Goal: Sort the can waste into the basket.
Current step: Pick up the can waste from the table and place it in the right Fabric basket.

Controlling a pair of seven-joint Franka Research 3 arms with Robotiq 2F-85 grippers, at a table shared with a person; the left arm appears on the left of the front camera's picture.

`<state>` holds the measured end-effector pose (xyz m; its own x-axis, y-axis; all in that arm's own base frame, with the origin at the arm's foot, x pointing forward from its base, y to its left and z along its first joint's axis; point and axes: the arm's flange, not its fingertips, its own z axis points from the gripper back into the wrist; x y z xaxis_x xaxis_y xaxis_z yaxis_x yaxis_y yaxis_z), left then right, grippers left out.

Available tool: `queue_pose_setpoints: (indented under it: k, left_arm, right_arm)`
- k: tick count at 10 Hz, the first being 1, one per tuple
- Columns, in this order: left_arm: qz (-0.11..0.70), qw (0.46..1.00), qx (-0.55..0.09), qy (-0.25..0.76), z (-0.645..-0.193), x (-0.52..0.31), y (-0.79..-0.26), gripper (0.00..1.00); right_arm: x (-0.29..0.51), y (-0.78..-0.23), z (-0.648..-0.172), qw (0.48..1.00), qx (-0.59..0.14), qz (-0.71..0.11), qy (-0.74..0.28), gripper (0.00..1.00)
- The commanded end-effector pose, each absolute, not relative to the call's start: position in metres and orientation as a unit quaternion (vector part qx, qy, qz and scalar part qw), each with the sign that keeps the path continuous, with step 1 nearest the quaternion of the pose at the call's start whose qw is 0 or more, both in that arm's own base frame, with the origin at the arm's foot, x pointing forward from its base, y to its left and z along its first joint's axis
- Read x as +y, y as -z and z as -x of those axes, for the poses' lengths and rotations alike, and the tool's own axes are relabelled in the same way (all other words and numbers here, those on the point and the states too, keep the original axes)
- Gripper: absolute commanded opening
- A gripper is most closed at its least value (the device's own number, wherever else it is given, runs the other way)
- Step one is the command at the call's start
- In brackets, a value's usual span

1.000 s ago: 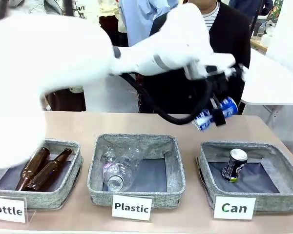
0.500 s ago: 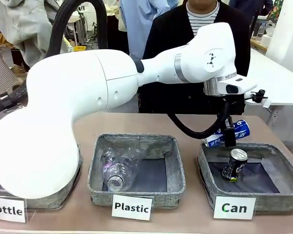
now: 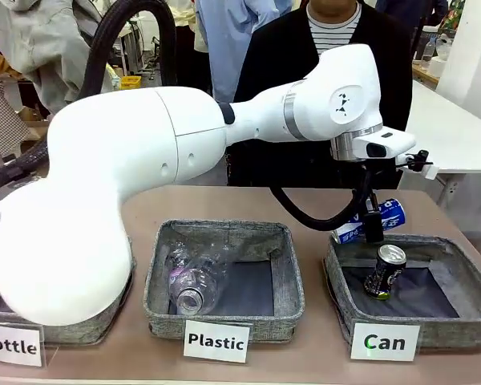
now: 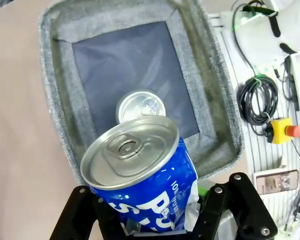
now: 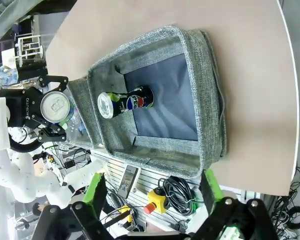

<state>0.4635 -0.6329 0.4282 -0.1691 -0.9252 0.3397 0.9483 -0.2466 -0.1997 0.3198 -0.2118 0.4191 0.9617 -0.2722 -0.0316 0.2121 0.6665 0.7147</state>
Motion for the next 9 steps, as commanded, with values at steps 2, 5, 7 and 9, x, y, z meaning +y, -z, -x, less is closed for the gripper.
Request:
queue_pose_setpoints:
  k: [2, 5, 7, 9]
  left_arm:
    - [0.231, 0.561, -0.064, 0.792, -0.447, -0.634, -0.434, 1.00]
    - [0.235, 0.552, -0.060, 0.798, -0.440, -0.632, -0.433, 0.84]
    - [0.238, 0.556, -0.059, 0.794, -0.441, -0.631, -0.432, 1.00]
    - [0.241, 0.556, -0.059, 0.793, -0.442, -0.631, -0.433, 1.00]
  right_arm:
    - [-0.215, -0.423, -0.319, 0.918, -0.037, -0.373, 0.132, 1.00]
    - [-0.215, -0.423, -0.319, 0.918, -0.037, -0.373, 0.132, 1.00]
    - [-0.215, -0.423, -0.319, 0.918, -0.037, -0.373, 0.132, 1.00]
    - [-0.215, -0.423, -0.319, 0.918, -0.037, -0.373, 0.132, 1.00]
